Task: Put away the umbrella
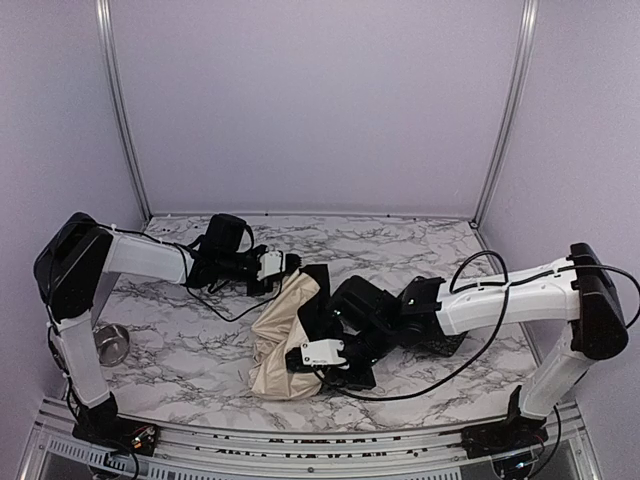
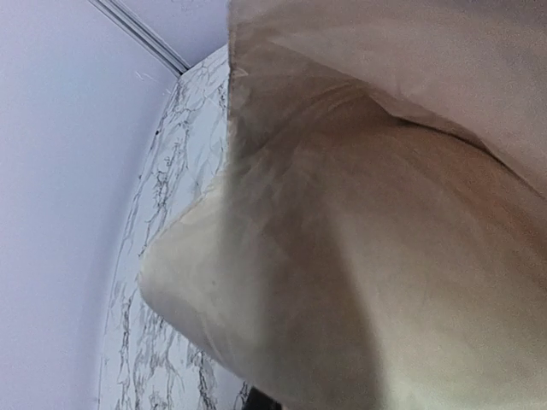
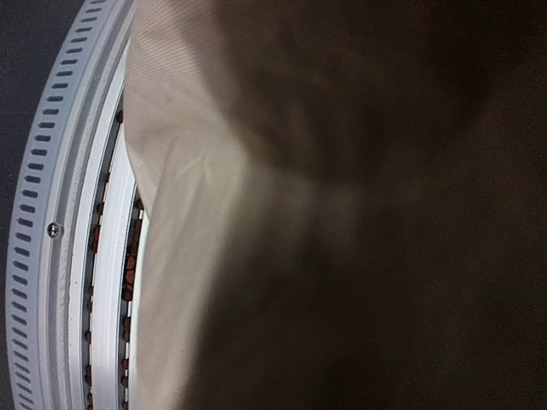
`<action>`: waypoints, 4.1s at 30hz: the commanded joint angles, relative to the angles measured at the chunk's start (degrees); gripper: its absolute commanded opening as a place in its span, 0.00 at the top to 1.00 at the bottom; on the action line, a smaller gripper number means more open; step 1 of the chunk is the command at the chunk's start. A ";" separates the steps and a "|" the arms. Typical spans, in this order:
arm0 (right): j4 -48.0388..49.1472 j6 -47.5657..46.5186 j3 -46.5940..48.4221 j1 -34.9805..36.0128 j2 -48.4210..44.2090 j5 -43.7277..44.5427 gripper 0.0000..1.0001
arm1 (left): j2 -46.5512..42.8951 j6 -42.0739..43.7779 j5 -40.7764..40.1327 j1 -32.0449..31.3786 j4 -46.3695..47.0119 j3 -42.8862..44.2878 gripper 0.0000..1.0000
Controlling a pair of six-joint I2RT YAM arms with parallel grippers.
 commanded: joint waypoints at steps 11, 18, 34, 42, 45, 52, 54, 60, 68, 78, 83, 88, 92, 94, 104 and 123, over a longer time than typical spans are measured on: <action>10.74 11.05 -3.74 -2.54 14.90 -24.65 1.00 | 3.17 3.93 -6.79 2.64 3.52 1.64 1.00; 10.09 15.00 -4.54 -5.69 18.18 -26.12 1.00 | 5.08 4.26 -10.16 2.76 6.30 2.28 1.00; 6.29 17.93 -1.57 -10.45 23.28 -19.18 1.00 | 9.67 -9.98 -39.19 5.90 18.50 5.05 0.23; 5.80 17.09 0.09 -11.55 25.16 -21.22 1.00 | -21.81 -15.64 -34.14 -5.21 18.90 -18.69 0.36; 5.06 16.63 0.74 -12.13 26.22 -23.07 1.00 | -35.01 -20.04 -22.44 -12.33 14.43 -28.24 0.44; 1.62 14.35 2.27 -12.25 27.59 -25.10 1.00 | -47.52 -21.00 -13.46 -25.21 0.27 -37.15 0.33; 1.17 13.86 2.49 -12.25 27.67 -25.74 1.00 | -45.86 -19.50 -15.54 -28.62 -6.14 -36.83 0.29; -0.96 11.12 3.59 -12.25 27.94 -26.59 1.00 | -38.81 -15.22 -20.54 -30.62 -7.60 -36.32 0.18; -3.91 8.51 6.13 -12.25 28.39 -25.11 1.00 | -23.04 -17.47 -27.46 -30.54 -6.88 -31.37 0.15; -1.18 11.48 7.18 -12.34 21.79 -22.84 0.96 | -17.06 -21.79 -20.67 -30.71 -20.43 -24.98 0.26; 0.96 14.35 4.97 -12.43 13.86 -19.62 0.65 | -9.95 -24.22 -17.08 -30.72 -28.21 -18.11 0.32; 1.62 16.60 0.23 -12.43 6.85 -14.06 0.44 | -3.30 -25.98 -15.48 -30.55 -34.27 -12.55 0.38; 3.74 18.19 -3.74 -12.43 -0.14 -10.36 0.29 | -1.52 -26.38 -12.76 -30.41 -36.24 -11.11 0.41; 4.46 18.88 -5.02 -12.42 -3.60 -6.96 0.27 | -1.32 -26.47 -10.67 -29.77 -36.98 -10.71 0.43; 29.47 10.30 -22.82 1.81 -22.18 20.08 0.27 | 1.45 -27.34 -0.58 -25.98 -41.55 -7.05 0.48; 40.59 -7.56 -20.94 14.35 0.49 43.35 0.26 | 7.24 -29.53 6.15 -23.11 -49.26 -0.33 0.52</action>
